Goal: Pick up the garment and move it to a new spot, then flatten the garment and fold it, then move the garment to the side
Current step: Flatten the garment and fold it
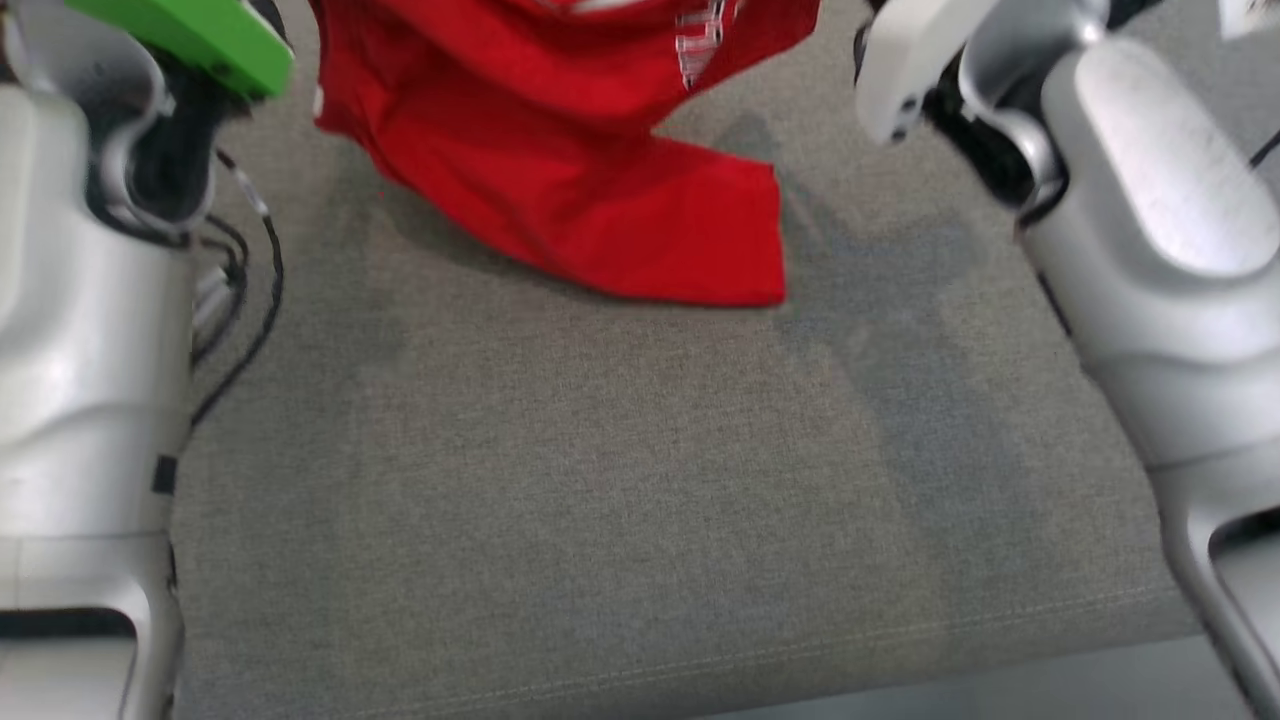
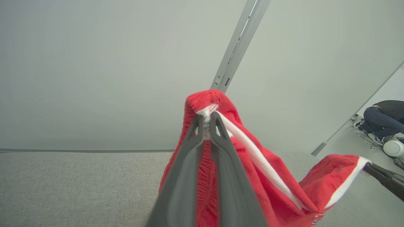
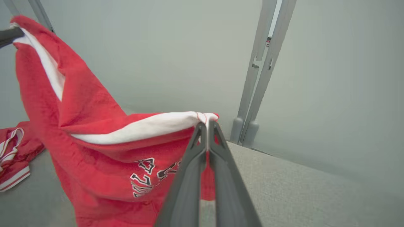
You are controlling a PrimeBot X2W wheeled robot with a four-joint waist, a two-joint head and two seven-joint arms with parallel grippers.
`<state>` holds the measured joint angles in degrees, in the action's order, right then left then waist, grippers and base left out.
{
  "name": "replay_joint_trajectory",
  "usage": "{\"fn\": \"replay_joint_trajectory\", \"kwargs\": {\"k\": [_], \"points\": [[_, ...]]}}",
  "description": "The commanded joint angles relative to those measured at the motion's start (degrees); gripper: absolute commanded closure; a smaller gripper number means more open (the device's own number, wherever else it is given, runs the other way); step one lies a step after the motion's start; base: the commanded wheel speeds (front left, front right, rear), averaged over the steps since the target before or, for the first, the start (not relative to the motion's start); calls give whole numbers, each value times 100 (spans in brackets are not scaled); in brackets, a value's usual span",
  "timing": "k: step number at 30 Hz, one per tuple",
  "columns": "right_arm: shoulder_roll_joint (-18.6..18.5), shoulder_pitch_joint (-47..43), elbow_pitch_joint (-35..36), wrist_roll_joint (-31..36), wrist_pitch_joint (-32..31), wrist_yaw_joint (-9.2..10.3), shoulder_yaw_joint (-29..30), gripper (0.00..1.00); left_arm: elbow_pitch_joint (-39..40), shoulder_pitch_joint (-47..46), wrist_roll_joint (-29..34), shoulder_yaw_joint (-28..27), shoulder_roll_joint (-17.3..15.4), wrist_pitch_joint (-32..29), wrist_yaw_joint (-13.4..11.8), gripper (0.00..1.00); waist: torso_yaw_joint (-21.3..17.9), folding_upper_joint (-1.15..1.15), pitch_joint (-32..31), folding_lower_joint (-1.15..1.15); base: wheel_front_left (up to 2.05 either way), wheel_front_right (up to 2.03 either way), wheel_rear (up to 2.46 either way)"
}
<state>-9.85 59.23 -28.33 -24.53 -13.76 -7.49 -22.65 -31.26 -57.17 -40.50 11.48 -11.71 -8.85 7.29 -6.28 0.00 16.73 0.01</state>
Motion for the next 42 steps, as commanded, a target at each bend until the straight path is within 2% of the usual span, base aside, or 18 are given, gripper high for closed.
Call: {"fn": "replay_joint_trajectory", "kwargs": {"k": [1,5,8,15,19,22,24,29,34,42], "points": [[-79,740,-231,92,87,1,-62,100,93,-605,-160,-81,-143,-204,19,100,-447,0,1206,-1,0,0,0],[-177,1882,-731,474,534,1,-29,100,220,-1475,-275,-143,-208,-331,21,100,-498,0,1710,-1,0,0,0],[-167,2336,-970,664,852,1,118,100,261,-1882,-349,-224,-214,-214,22,100,-488,0,1851,-1,0,0,0],[-231,3522,-1483,1535,2061,5,795,100,323,-3008,-954,-953,107,699,18,100,-393,0,2061,-1,0,0,0],[-199,3785,-1659,1992,2412,6,1007,100,376,-3152,-1040,-999,109,1065,14,100,-349,0,2106,-1,0,0,0],[-146,3725,-1885,2038,2380,6,842,100,395,-2759,-1043,-746,22,1060,16,100,-314,0,2152,-1,0,0,0],[-120,3370,-2098,2048,2281,4,428,100,472,-2194,-915,-273,-112,1200,17,100,-259,0,2156,-1,0,0,0],[-340,2663,-2156,1738,2264,5,-218,100,555,-956,-1314,166,-19,1625,18,100,-105,0,1921,-1,0,0,0],[-758,1754,-1865,1210,2003,4,-827,100,577,129,-1384,630,-70,1769,18,100,46,0,1498,-1,0,0,0],[-1646,254,-837,341,1275,5,-1348,100,384,1355,-877,1334,-347,1677,-57,100,130,0,508,-1,0,0,0]]}}
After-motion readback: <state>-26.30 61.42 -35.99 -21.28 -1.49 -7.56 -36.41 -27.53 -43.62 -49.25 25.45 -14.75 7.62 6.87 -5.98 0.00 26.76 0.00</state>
